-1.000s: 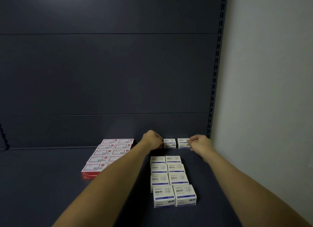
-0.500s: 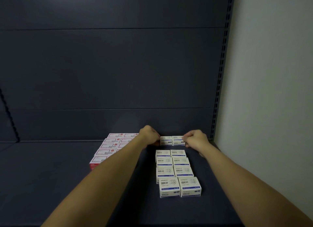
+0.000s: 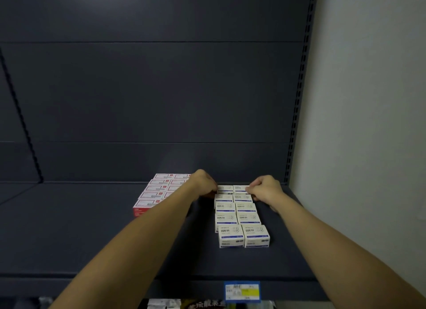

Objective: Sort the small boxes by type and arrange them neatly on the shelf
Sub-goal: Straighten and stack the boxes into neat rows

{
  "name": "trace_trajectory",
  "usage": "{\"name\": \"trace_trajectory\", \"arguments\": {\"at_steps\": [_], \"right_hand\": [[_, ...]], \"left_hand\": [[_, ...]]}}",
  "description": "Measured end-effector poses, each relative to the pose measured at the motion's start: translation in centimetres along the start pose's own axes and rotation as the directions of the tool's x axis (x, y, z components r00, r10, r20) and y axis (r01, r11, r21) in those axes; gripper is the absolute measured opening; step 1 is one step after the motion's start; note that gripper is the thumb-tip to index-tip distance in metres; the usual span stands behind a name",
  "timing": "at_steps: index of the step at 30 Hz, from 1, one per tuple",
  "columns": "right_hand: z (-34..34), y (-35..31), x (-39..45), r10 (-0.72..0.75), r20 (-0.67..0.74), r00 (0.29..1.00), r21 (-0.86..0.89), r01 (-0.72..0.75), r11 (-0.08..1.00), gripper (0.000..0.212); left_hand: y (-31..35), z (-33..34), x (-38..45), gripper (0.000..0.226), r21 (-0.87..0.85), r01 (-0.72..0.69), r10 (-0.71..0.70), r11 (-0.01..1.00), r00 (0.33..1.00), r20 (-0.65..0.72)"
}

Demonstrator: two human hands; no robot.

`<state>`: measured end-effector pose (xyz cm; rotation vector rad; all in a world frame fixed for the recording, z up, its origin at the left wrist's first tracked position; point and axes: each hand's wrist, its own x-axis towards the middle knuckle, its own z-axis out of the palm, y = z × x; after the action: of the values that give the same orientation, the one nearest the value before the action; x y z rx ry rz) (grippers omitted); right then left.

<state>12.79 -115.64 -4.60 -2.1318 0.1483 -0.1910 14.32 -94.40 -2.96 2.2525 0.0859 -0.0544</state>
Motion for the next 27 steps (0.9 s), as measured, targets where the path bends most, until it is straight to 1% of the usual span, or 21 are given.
{"name": "trace_trajectory", "arguments": {"at_steps": [4, 7, 10, 14, 15, 17, 19, 21, 23, 25, 27], "right_hand": [[-0.1, -0.1, -0.9, 0.007, 0.016, 1.0, 0.007, -0.007, 1.0, 0.008], [-0.1, 0.1, -1.3, 0.012, 0.021, 1.0, 0.033, -0.013, 0.999, 0.007], [0.1, 0.3, -2.1, 0.021, 0.0, 1.0, 0.066, -0.021, 0.998, 0.004], [0.5, 0.4, -3.6, 0.014, -0.034, 0.999, 0.062, -0.012, 0.998, 0.018], [0.5, 0.5, -3.8, 0.01, -0.042, 0.999, 0.04, -0.009, 0.999, 0.02], [0.4, 0.6, -4.1, 0.014, -0.066, 0.998, 0.005, -0.014, 1.0, 0.022], [-0.2, 0.8, -4.0, 0.051, -0.09, 0.995, 0.009, -0.051, 0.999, 0.021], [-0.9, 0.9, -3.8, 0.111, -0.095, 0.989, 0.025, -0.109, 0.994, 0.016], [-1.6, 0.8, -3.9, 0.183, -0.056, 0.981, 0.045, -0.181, 0.982, 0.008], [-2.2, 0.8, -4.1, 0.232, 0.013, 0.973, 0.053, -0.233, 0.971, 0.012], [-2.4, 0.8, -4.7, 0.255, 0.066, 0.965, 0.05, -0.259, 0.965, 0.019]], "left_hand": [[-0.1, 0.0, -1.3, 0.012, 0.0, 0.003, -0.003, 1.0, 1.0, -0.016], [-0.2, 0.2, -2.4, 0.016, -0.043, 0.002, -0.004, 0.999, 0.999, -0.048], [-0.2, 1.0, -3.5, 0.019, -0.155, 0.026, -0.043, 0.988, 0.993, -0.109], [-0.8, 2.7, -4.7, 0.021, -0.338, 0.061, -0.122, 0.939, 0.979, -0.162], [-1.0, 3.1, -4.8, 0.021, -0.345, 0.059, -0.127, 0.937, 0.976, -0.179], [-1.5, 3.4, -5.1, 0.02, -0.291, 0.049, -0.117, 0.955, 0.968, -0.222], [-1.8, 3.1, -5.3, 0.017, -0.246, 0.062, -0.123, 0.967, 0.962, -0.243], [-1.8, 2.2, -5.6, 0.015, -0.234, 0.116, -0.172, 0.965, 0.958, -0.232], [-1.5, 1.2, -6.0, 0.015, -0.255, 0.172, -0.218, 0.952, 0.961, -0.168], [-1.1, 0.5, -6.7, 0.013, -0.339, 0.21, -0.239, 0.917, 0.97, -0.048], [-1.1, 0.1, -7.5, 0.018, -0.341, 0.231, -0.237, 0.911, 0.971, 0.027]]}}
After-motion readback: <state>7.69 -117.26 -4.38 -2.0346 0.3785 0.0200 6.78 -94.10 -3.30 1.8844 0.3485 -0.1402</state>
